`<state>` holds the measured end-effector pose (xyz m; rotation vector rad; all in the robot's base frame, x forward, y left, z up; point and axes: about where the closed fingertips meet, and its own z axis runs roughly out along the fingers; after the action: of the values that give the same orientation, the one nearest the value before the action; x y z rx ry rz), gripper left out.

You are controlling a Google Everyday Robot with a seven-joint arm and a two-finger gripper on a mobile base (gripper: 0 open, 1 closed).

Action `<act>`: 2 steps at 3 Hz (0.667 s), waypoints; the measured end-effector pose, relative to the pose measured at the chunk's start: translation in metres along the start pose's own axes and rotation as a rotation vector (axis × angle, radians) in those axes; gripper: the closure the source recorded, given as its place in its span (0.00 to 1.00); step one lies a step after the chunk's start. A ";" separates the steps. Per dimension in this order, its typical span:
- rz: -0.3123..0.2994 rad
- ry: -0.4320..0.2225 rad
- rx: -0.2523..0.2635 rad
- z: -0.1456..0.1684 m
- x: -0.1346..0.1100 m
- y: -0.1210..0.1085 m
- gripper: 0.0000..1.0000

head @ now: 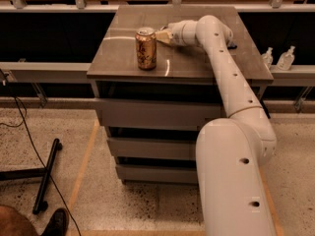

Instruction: Pick rxbar chocolate

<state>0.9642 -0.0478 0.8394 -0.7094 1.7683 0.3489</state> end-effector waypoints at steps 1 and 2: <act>0.000 0.002 -0.005 0.003 0.001 0.003 0.24; 0.000 0.003 -0.007 0.005 0.002 0.004 0.00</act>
Offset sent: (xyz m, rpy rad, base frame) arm 0.0002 0.0030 -0.0022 -0.0002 0.0026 0.0034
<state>0.9646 -0.0425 0.8357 -0.7149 1.7708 0.3546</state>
